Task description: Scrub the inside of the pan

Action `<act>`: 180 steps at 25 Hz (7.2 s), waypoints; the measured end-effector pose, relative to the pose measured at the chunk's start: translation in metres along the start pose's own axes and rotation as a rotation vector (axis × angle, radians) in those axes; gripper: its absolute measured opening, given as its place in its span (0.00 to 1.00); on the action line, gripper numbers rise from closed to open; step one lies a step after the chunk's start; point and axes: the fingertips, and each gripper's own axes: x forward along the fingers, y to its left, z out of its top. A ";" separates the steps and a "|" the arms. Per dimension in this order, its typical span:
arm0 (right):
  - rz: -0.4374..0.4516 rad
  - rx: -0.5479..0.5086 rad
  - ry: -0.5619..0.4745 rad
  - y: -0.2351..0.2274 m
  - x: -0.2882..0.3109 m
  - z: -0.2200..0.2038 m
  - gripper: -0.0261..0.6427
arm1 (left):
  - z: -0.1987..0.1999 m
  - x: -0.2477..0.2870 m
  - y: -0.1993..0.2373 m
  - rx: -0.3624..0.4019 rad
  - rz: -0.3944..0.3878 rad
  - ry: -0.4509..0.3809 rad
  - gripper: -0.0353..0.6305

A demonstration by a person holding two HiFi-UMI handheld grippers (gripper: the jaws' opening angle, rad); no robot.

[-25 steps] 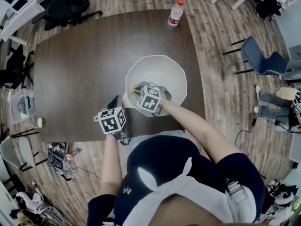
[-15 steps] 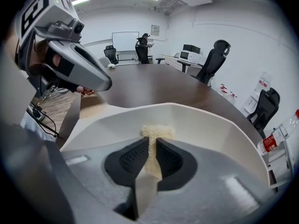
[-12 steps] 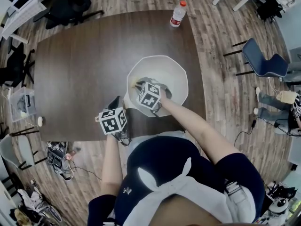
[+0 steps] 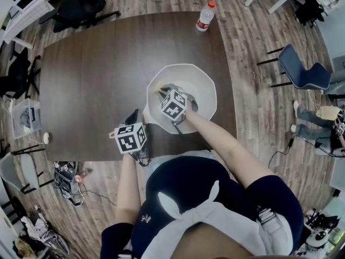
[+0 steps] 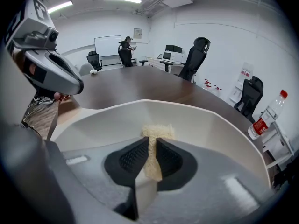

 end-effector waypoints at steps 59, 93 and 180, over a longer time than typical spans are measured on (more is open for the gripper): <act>-0.023 -0.061 0.599 -0.072 -0.041 -0.126 0.11 | 0.003 -0.011 -0.007 0.033 0.003 -0.011 0.06; 0.561 -0.090 0.478 0.076 -0.060 -0.123 0.11 | 0.002 -0.009 -0.006 0.031 0.005 -0.019 0.06; 0.174 0.397 0.360 0.003 -0.038 -0.096 0.11 | 0.005 -0.013 -0.006 0.010 0.001 -0.040 0.06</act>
